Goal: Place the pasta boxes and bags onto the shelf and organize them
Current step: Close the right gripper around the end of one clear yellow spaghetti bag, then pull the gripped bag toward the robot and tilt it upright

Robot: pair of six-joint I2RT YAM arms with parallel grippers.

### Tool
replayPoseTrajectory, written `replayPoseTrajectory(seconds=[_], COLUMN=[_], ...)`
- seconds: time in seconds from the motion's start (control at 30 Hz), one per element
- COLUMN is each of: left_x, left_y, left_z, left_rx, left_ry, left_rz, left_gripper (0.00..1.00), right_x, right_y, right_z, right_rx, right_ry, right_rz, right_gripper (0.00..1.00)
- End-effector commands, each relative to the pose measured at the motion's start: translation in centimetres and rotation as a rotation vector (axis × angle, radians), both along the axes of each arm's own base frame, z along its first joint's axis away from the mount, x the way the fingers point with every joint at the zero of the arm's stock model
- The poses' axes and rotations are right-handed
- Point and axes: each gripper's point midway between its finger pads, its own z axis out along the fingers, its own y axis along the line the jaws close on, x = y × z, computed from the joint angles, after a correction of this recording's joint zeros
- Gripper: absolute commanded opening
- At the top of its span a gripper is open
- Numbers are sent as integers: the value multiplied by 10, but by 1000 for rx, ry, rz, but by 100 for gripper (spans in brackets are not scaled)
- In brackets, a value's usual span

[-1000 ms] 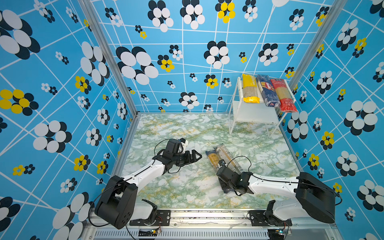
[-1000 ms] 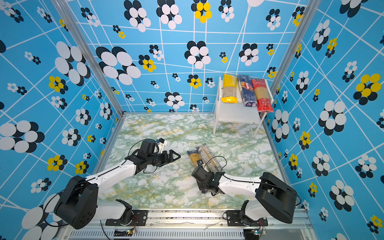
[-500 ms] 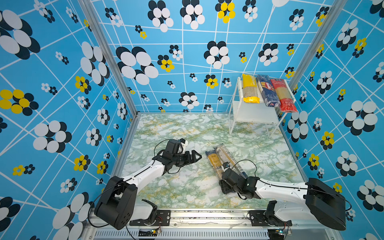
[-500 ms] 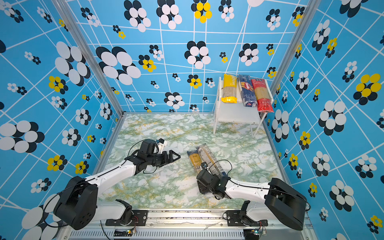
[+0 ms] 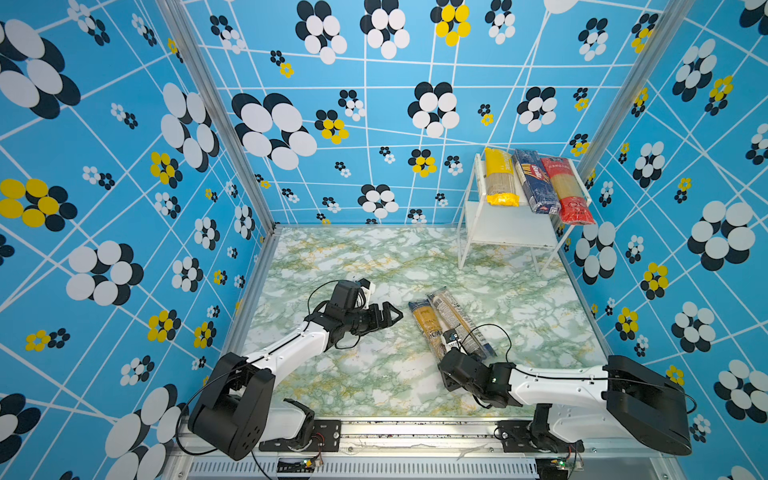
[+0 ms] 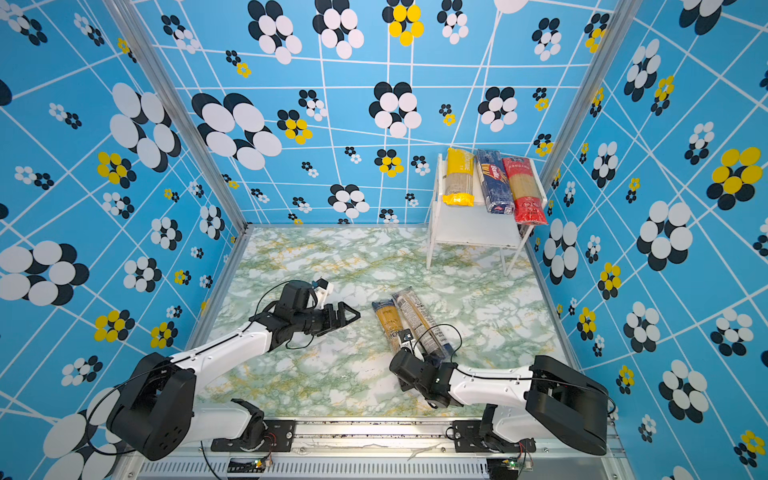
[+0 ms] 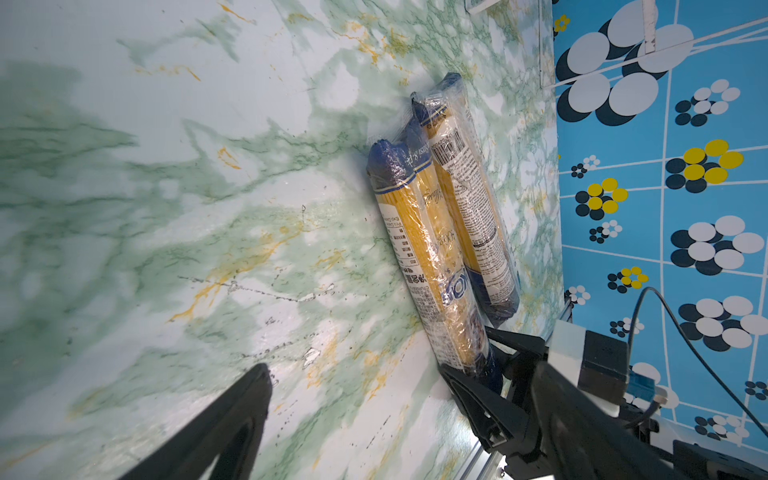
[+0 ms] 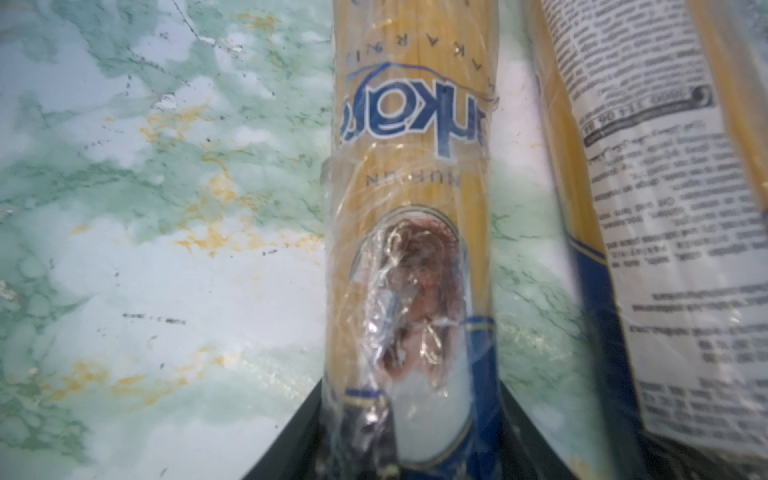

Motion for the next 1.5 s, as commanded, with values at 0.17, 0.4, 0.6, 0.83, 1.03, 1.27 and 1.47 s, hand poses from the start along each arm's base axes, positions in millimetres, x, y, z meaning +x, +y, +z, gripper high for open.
replayPoseTrajectory(seconds=[0.17, 0.4, 0.6, 0.83, 1.03, 1.27, 1.47], left_x=[3, 4, 4, 12, 13, 12, 11], left_y=[-1, -2, -1, -6, -10, -10, -10], left_z=[-4, -3, -4, 2, 5, 4, 3], left_rx=[9, 5, 11, -2, -12, -10, -12], left_ry=[-6, -7, -6, -15, -21, -22, -21], left_rz=[-3, -2, 1, -2, -14, -17, -21], left_gripper=[99, 99, 99, 99, 99, 99, 99], right_x=[-23, -21, -18, -16, -17, -18, -17], right_y=[-19, -29, -37, -40, -40, -50, -58], right_z=[-27, -17, -10, 10, 35, 65, 87], right_rx=[-56, -34, -20, 31, 189, 385, 508], right_ry=[103, 64, 32, -11, -63, -151, -223], right_rz=[19, -10, -50, -62, -73, -94, -111], right_gripper=[30, 21, 10, 1, 0, 0, 0])
